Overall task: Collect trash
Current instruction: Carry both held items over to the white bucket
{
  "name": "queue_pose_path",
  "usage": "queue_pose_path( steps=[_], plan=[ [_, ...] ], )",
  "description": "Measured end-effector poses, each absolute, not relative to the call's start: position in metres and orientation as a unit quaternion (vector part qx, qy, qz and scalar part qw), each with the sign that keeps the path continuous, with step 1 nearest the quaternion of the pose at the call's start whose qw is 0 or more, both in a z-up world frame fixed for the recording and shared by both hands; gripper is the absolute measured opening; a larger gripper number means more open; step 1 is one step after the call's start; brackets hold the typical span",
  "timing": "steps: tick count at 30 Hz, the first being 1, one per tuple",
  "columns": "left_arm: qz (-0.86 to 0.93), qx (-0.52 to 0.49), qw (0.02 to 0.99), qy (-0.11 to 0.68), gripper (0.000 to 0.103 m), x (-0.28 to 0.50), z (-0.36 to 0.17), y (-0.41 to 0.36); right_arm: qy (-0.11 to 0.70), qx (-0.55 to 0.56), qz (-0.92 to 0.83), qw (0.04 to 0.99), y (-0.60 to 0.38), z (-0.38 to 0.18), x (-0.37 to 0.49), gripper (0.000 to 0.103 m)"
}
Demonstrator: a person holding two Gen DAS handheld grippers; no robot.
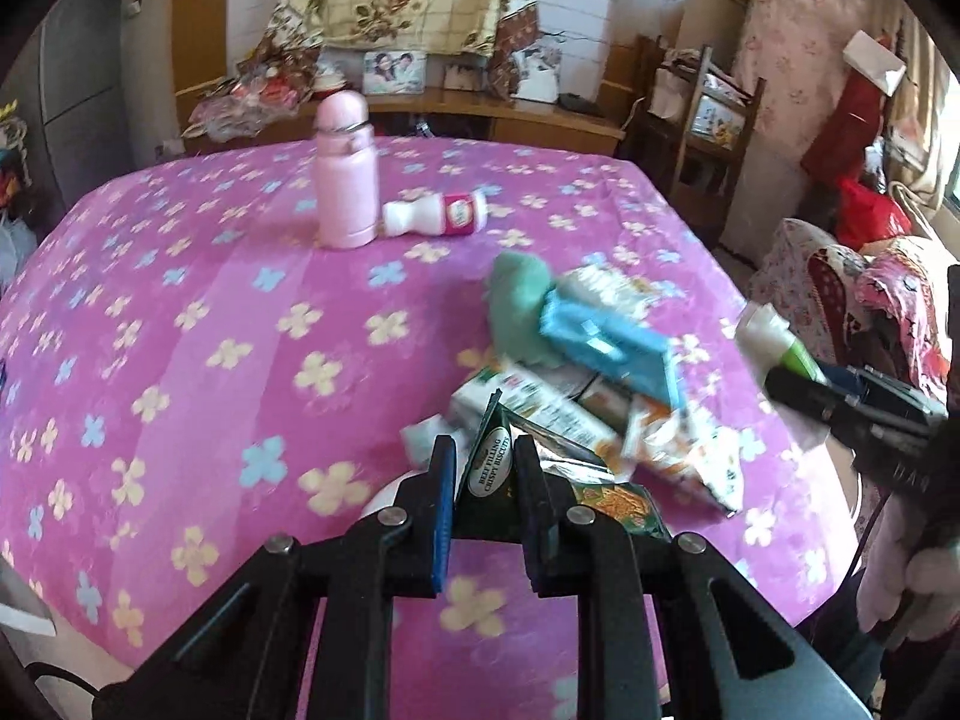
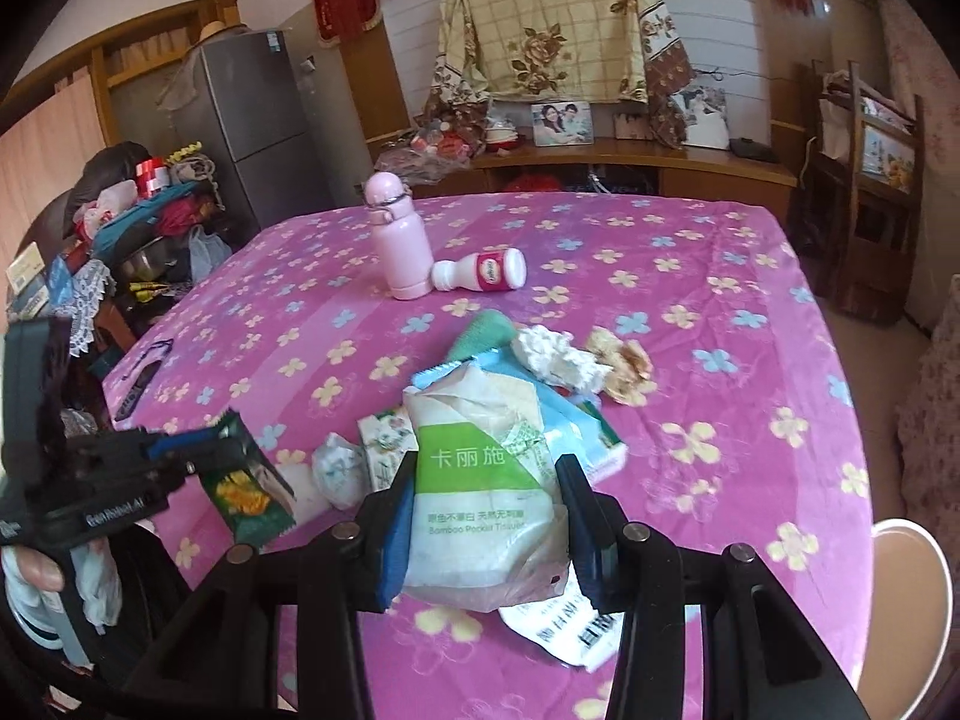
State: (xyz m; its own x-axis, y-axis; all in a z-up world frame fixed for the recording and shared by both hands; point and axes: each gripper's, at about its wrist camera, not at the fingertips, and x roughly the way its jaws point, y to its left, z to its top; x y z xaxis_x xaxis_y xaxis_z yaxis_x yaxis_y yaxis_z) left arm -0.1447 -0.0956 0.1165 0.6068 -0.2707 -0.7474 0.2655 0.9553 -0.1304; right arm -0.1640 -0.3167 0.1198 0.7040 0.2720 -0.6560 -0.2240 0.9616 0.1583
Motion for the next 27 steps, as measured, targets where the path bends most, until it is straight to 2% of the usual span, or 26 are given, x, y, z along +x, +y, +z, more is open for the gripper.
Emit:
queue_pose_path(
  steps=[27],
  plan=[
    [-0.271,0.085,0.87,0.402,0.02,-0.141,0.123,-0.305,0.372,0.1,-0.025,0.922,-0.494,0.102,-0.228,0.047]
  ],
)
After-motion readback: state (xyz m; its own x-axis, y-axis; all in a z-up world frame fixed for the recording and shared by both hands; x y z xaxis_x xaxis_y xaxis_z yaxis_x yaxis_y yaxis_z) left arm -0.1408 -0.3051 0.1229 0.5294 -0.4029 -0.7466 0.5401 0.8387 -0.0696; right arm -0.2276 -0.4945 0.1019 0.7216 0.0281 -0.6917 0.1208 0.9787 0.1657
